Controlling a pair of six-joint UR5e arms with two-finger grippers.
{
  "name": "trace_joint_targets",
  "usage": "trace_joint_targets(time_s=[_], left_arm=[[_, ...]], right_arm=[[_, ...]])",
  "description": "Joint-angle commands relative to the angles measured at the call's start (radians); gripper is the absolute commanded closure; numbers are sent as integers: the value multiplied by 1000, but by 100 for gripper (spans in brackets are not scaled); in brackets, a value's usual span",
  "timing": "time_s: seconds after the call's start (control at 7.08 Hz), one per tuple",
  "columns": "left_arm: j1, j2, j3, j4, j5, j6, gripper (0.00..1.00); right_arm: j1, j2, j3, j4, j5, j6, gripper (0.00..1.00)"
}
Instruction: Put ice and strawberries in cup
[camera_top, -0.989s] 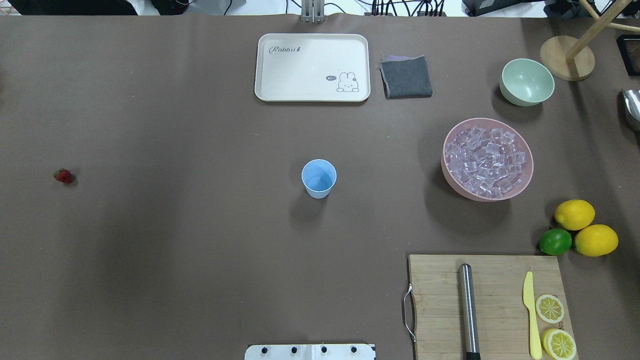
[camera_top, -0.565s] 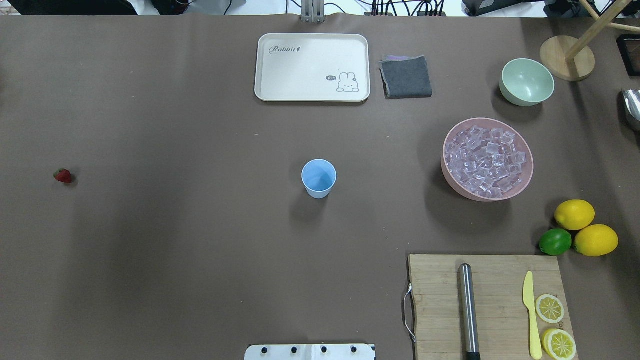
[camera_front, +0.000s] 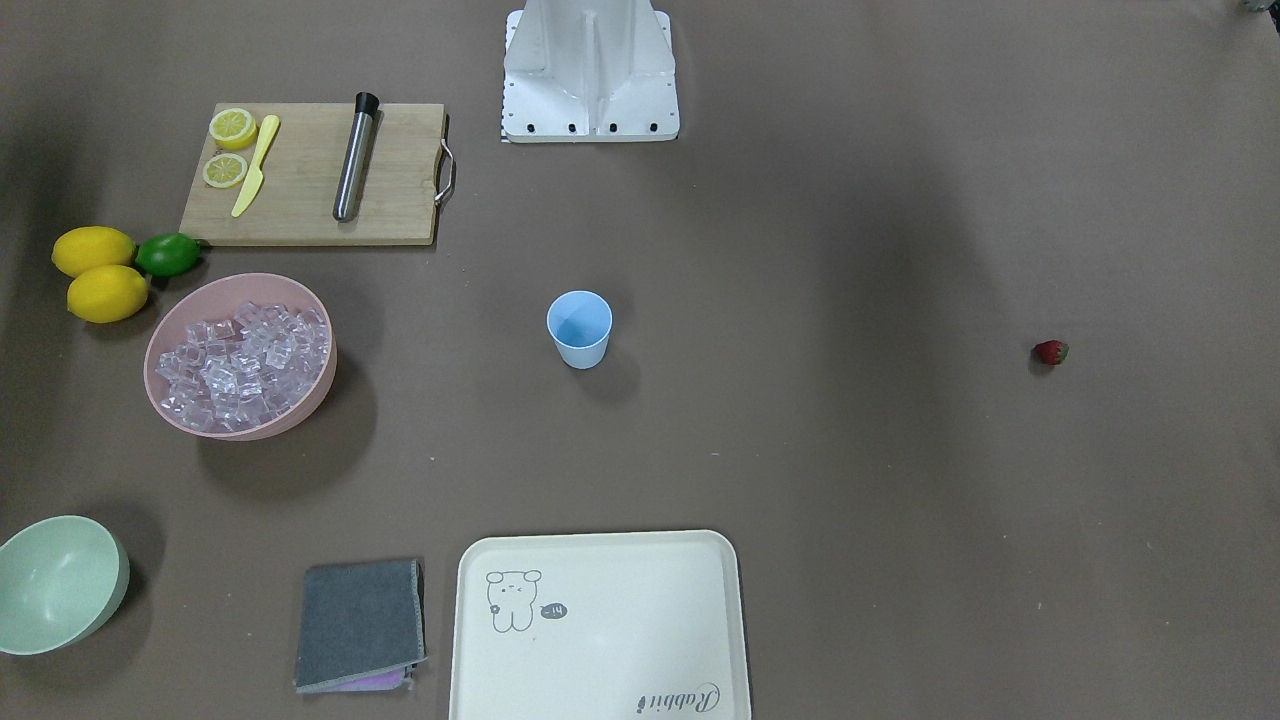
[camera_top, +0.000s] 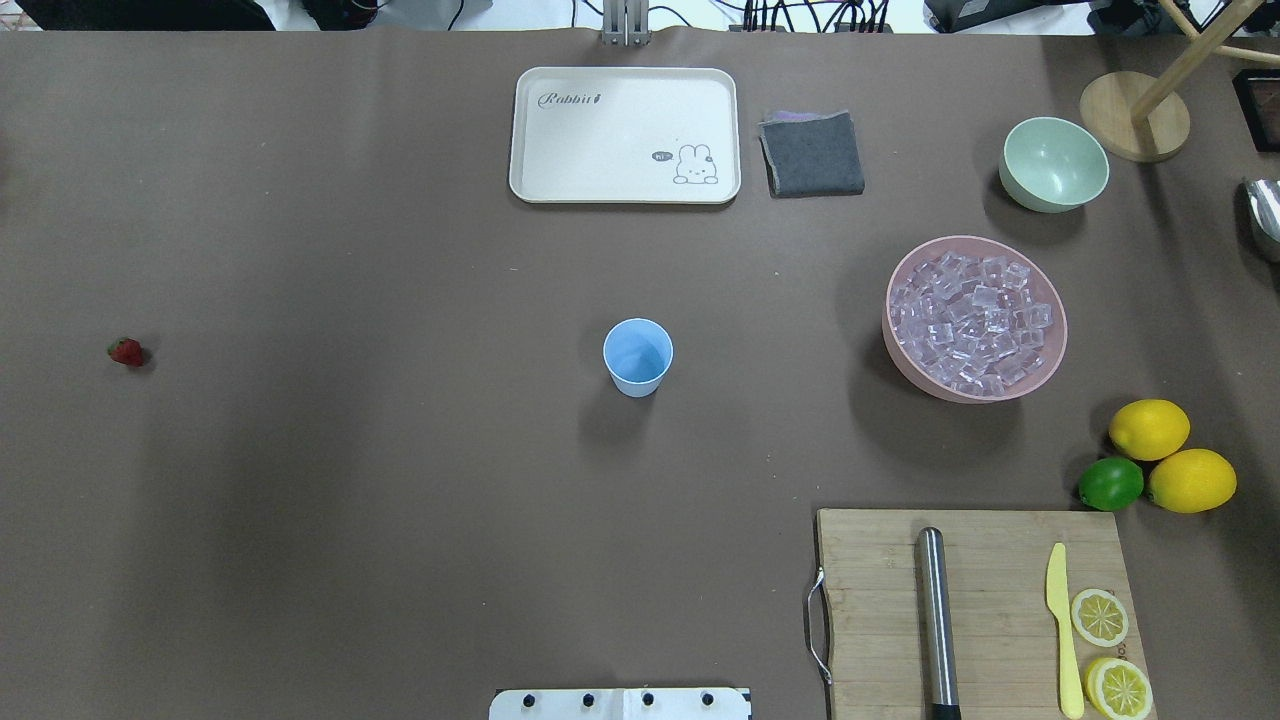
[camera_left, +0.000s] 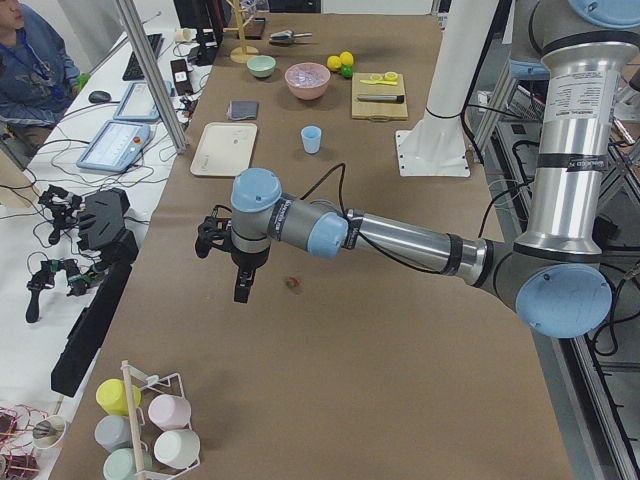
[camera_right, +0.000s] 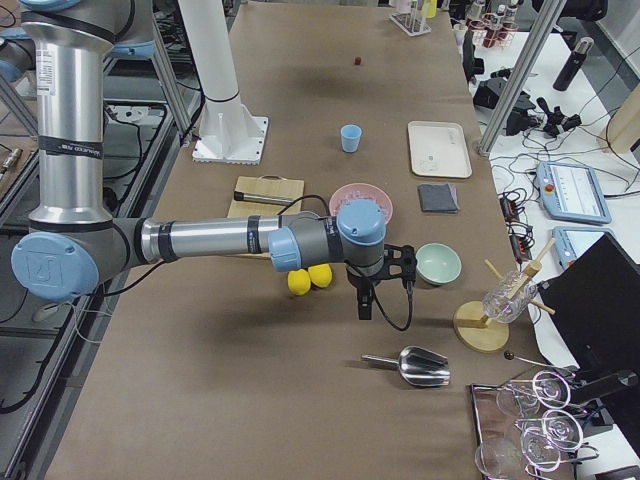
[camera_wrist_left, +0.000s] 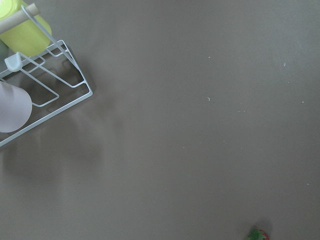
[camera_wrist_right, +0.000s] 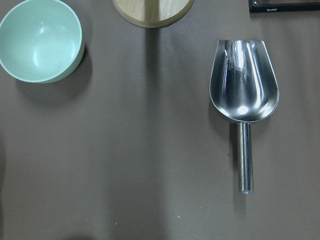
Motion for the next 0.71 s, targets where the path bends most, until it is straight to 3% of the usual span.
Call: trace_joint_targets(time_s=[0.0,0.57], left_arm=[[-1,0,-1,0,1,-2,2],[-5,0,-5,0,-1,-3,2]], right_arm=[[0,-2,16,-1,0,2,0],[-6,20,113,-2,45,169,0]])
